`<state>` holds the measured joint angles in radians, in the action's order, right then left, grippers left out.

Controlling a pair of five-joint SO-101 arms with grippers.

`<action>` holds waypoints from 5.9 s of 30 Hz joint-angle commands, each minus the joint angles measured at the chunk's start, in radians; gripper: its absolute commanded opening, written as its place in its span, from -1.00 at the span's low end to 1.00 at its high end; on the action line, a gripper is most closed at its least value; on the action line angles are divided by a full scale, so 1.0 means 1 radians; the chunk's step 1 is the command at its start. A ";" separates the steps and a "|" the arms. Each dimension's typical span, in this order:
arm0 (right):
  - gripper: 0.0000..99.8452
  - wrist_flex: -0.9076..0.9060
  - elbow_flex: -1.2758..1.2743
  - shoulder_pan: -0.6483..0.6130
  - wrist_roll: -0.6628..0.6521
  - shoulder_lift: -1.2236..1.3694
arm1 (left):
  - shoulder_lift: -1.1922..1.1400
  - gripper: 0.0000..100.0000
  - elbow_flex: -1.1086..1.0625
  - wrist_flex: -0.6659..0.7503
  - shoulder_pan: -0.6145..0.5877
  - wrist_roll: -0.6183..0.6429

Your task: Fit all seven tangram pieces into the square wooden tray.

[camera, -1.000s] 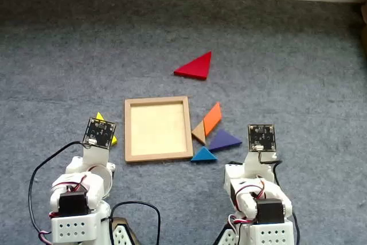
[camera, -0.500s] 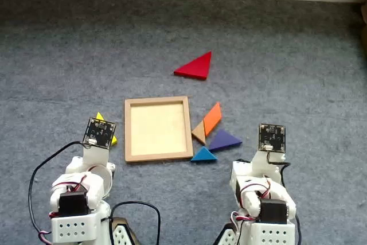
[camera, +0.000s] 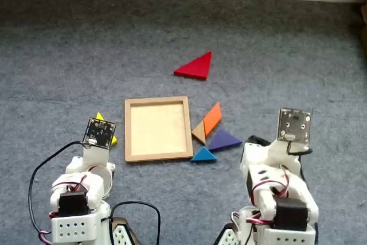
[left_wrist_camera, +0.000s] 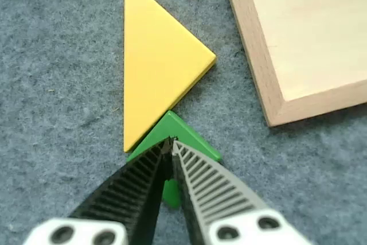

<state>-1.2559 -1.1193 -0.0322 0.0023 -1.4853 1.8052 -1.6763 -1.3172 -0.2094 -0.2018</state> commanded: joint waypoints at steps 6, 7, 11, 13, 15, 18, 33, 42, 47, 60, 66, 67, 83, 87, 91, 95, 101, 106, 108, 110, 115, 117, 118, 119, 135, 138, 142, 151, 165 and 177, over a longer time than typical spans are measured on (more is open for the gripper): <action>-0.99 0.189 0.406 0.015 -0.002 0.656 | 0.010 -0.95 -0.019 -0.005 -0.018 0.006; -0.99 0.243 0.427 0.015 -0.002 0.713 | 0.010 -0.95 -0.019 -0.005 -0.018 0.006; -0.99 0.464 0.478 0.012 -0.002 0.908 | 0.010 -0.95 -0.019 -0.005 -0.018 0.006; -0.99 0.559 0.484 -0.019 -0.003 0.990 | 0.010 -0.95 -0.019 -0.005 -0.018 0.006; -0.99 0.651 0.487 -0.051 -0.008 1.072 | 0.010 -0.95 -0.019 -0.005 -0.018 0.006; -0.99 0.820 0.503 -0.107 -0.009 1.196 | 0.010 -0.95 -0.019 -0.005 -0.018 0.006; -0.98 0.992 0.990 -0.223 -0.011 1.767 | 0.010 -0.95 -0.019 -0.005 -0.018 0.006; -0.98 0.989 1.064 -0.222 -0.009 1.816 | 0.010 -0.95 -0.019 -0.005 -0.018 0.006; -0.98 0.989 1.040 -0.217 -0.005 1.801 | 0.010 -0.95 -0.019 -0.005 -0.018 0.006; -0.98 0.903 1.040 -0.206 -0.005 1.801 | 0.010 -0.95 -0.019 -0.005 -0.018 0.006; -0.98 0.906 1.043 -0.202 -0.005 1.804 | 0.010 -0.95 -0.019 -0.005 -0.018 0.006; -0.98 0.906 1.043 -0.202 -0.005 1.805 | 0.010 -0.95 -0.019 -0.005 -0.018 0.006; -0.98 0.960 1.265 -0.193 -0.011 2.089 | 0.010 -0.95 -0.019 -0.005 -0.018 0.006; -0.98 0.960 1.440 -0.180 -0.011 2.252 | 0.010 -0.95 -0.019 -0.005 -0.018 0.006; -0.98 0.960 1.601 -0.173 -0.011 2.353 | 0.010 -0.95 -0.019 -0.005 -0.018 0.006; -0.98 0.960 1.698 -0.177 -0.008 2.379 | 0.010 -0.95 -0.019 -0.005 -0.018 0.006; -0.99 0.958 1.687 -0.177 -0.005 2.341 | 0.010 -0.95 -0.019 -0.005 -0.018 0.006; -0.99 0.960 1.632 -0.179 -0.002 2.302 | 0.010 -0.95 -0.019 -0.005 -0.018 0.006; -0.99 0.960 1.604 -0.179 -0.002 2.301 | 0.010 -0.95 -0.019 -0.005 -0.018 0.006; -0.99 0.960 1.560 -0.179 -0.002 2.296 | 0.010 -0.95 -0.019 -0.005 -0.018 0.006; -0.99 0.958 1.454 -0.180 -0.011 2.275 | 0.010 -0.95 -0.019 -0.005 -0.018 0.006; -0.99 0.920 1.412 -0.186 -0.011 2.242 | 0.010 -0.95 -0.019 -0.005 -0.018 0.006; -0.99 0.877 1.394 -0.191 -0.011 2.221 | 0.010 -0.95 -0.019 -0.005 -0.018 0.006; -0.99 0.826 1.379 -0.194 -0.011 2.193 | 0.010 -0.95 -0.019 -0.005 -0.018 0.006; -0.99 0.148 1.248 -0.213 -0.157 1.796 | 0.010 -0.95 -0.019 -0.005 -0.018 0.006; -0.98 0.148 1.247 -0.213 -0.276 1.733 | 0.010 -0.95 -0.019 -0.005 -0.018 0.006; -0.98 0.194 1.248 -0.257 -0.256 1.713 | 0.010 -0.95 -0.019 -0.005 -0.018 0.006; -0.99 0.645 1.092 -0.326 -0.118 1.771 | 0.010 -0.95 -0.019 -0.005 -0.018 0.006; -0.99 0.851 0.978 -0.288 -0.121 1.929 | 0.010 -0.95 -0.019 -0.005 -0.018 0.006; -0.99 0.479 0.984 -0.248 -0.123 1.888 | 0.010 -0.95 -0.019 -0.005 -0.018 0.006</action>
<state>-0.7265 -0.1266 -0.3038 -0.1220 0.4465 1.8052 -1.6763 -1.3172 -0.2094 -0.2018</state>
